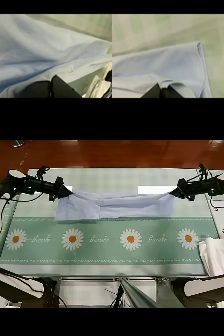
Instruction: Fold the shirts.
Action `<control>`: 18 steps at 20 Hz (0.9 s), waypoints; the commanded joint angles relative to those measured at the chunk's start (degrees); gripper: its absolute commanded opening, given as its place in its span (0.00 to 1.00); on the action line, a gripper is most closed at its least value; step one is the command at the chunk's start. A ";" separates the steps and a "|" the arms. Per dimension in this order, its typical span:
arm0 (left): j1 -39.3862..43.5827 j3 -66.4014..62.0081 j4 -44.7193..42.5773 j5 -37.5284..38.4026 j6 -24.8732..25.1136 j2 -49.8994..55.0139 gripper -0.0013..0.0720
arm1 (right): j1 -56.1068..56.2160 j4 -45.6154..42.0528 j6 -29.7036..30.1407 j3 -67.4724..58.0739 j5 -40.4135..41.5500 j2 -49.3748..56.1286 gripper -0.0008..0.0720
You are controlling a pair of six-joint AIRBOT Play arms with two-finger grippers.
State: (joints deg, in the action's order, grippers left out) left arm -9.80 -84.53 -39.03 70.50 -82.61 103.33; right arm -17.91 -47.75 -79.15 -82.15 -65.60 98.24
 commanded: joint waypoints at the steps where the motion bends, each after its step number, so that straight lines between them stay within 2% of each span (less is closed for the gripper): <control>1: -0.11 -6.16 0.02 -0.42 -1.29 5.01 0.04 | 0.39 1.57 -1.92 -6.29 -0.09 6.19 0.05; 4: -0.28 -7.61 -0.02 -0.72 0.07 6.16 0.05 | 0.42 1.86 -2.01 -7.17 -0.09 8.39 0.05; 5: 0.00 -7.61 -0.02 0.39 1.25 6.69 0.13 | 0.39 1.88 -2.01 -7.17 -0.13 9.05 0.22; 6: 0.31 -7.61 -0.07 1.88 1.60 7.26 0.56 | 0.39 1.92 -2.01 -7.17 -0.26 9.46 0.70; 7: 0.46 -7.63 -0.33 4.33 1.60 7.56 0.96 | 0.39 1.88 -1.40 -7.17 -0.87 9.53 0.86; 9: -1.60 -9.62 -3.19 10.36 1.84 7.52 0.98 | -1.44 1.49 0.44 -8.98 -4.72 9.38 0.86; 12: -8.50 -12.66 -17.20 19.52 -2.75 4.09 0.98 | -7.02 -2.80 0.46 -12.00 -13.62 8.57 0.86; 14: -13.18 -9.64 -21.51 16.92 -2.82 -1.64 0.98 | -9.55 -7.45 -1.31 -11.50 -16.74 8.48 0.86; 16: -16.85 -2.27 -19.12 8.79 -3.28 -8.50 0.98 | -9.88 -8.66 -1.05 -8.39 -16.24 8.66 0.86; 18: -17.31 6.97 -15.19 2.49 1.55 -15.17 0.98 | -8.96 -4.33 1.97 -5.90 -15.85 10.38 0.86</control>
State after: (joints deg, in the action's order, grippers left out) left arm -24.27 -86.04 -55.61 79.81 -84.18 95.88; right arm -26.46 -53.28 -79.42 -90.48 -79.77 107.39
